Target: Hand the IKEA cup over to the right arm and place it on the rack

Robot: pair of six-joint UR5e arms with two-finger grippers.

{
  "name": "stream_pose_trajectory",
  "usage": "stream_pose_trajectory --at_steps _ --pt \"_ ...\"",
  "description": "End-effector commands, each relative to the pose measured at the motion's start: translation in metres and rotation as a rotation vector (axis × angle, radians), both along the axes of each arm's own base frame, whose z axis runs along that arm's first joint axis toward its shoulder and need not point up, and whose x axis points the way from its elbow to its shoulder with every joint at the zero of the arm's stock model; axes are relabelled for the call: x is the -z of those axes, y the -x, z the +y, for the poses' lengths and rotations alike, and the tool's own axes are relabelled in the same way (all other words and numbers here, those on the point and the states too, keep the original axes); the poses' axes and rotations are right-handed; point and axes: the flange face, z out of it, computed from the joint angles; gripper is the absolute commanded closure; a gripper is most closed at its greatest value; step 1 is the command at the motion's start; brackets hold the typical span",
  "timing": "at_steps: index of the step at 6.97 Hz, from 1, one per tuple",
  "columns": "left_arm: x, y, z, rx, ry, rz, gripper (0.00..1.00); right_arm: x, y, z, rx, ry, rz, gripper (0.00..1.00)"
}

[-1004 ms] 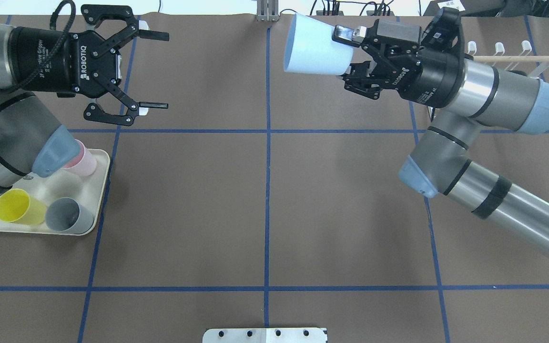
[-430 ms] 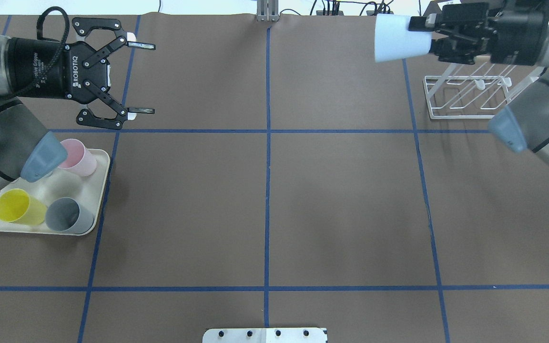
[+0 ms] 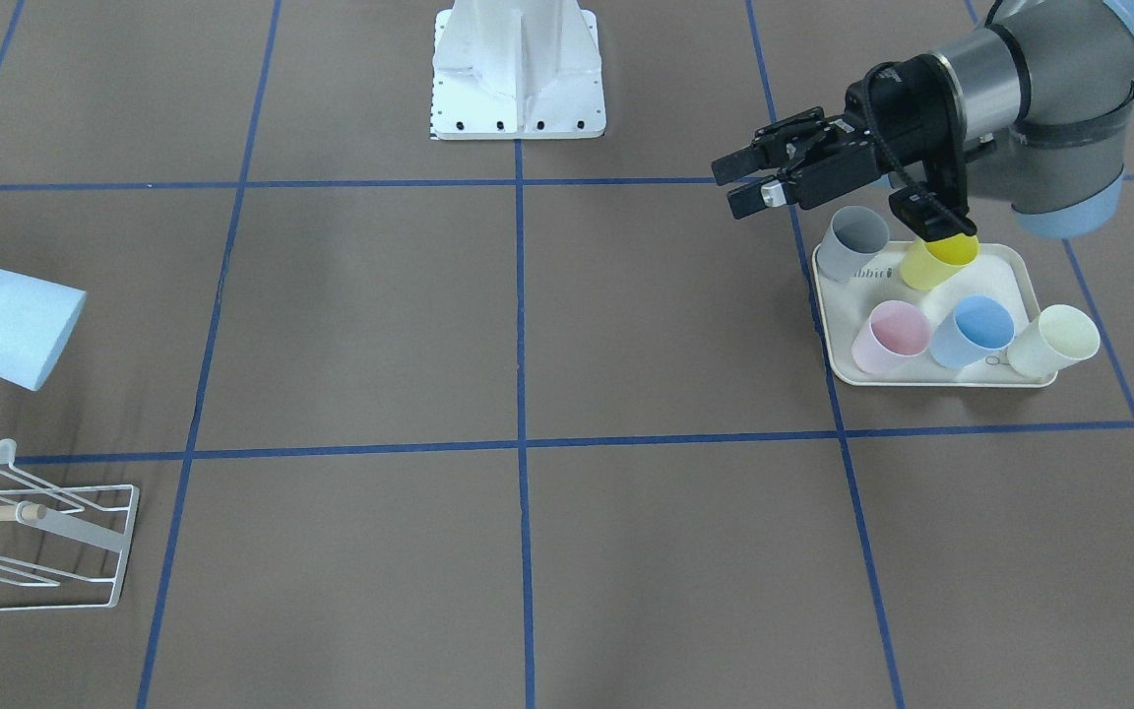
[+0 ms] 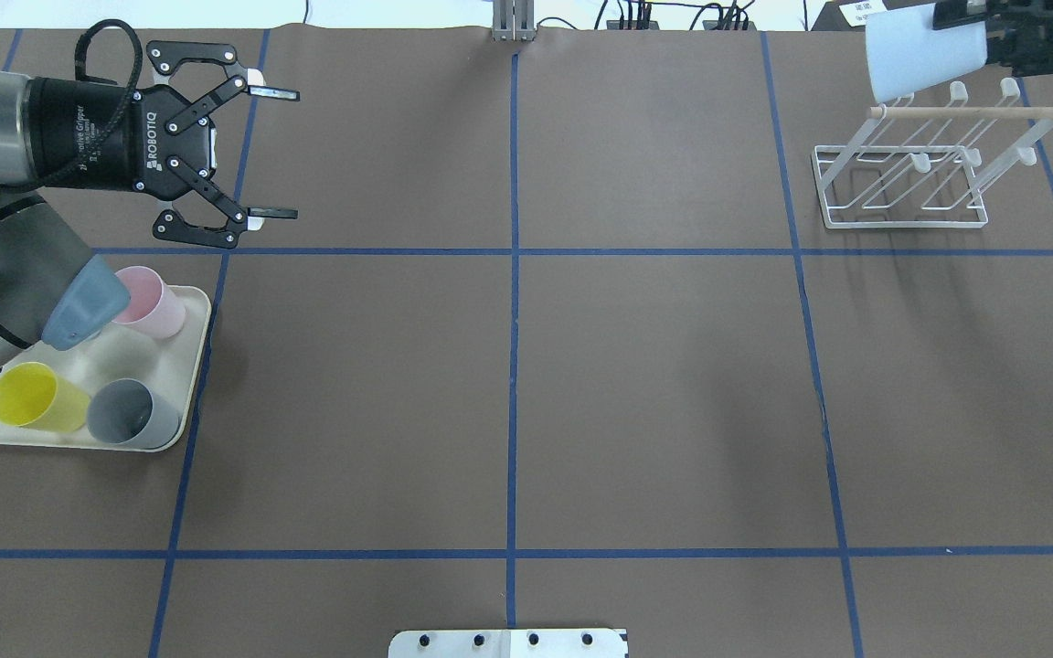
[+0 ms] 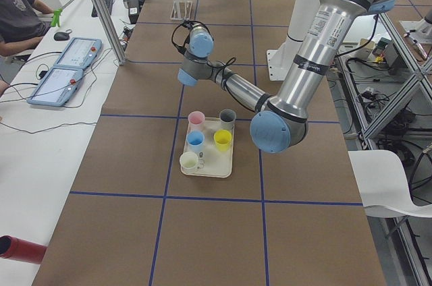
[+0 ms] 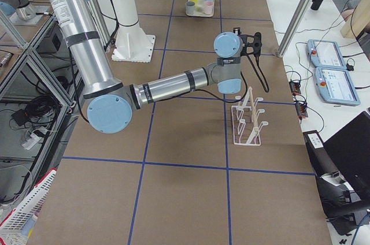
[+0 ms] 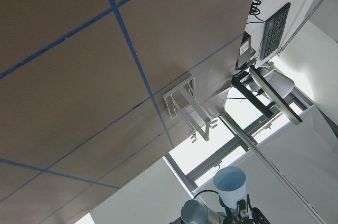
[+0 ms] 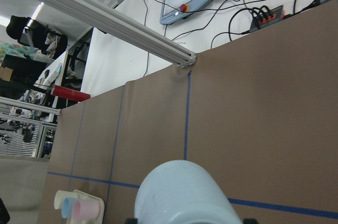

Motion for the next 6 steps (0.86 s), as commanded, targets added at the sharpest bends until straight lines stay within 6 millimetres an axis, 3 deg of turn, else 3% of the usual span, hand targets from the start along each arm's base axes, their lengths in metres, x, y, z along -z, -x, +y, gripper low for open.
stream_pose_trajectory --at_steps 1,3,4,6 --pt "-0.006 -0.003 -0.004 0.001 0.009 -0.011 0.00 -0.063 -0.032 0.016 -0.026 0.078 0.074 0.91" --pt "-0.008 -0.005 -0.005 0.002 0.019 -0.017 0.00 -0.096 -0.052 0.019 -0.055 0.150 0.122 0.91" --pt "-0.012 -0.006 -0.007 0.005 0.027 -0.022 0.00 -0.115 -0.072 0.019 -0.090 0.124 0.189 0.90" --pt "-0.020 -0.005 -0.006 0.009 0.035 -0.030 0.00 -0.153 -0.083 0.009 -0.092 0.009 0.409 0.90"
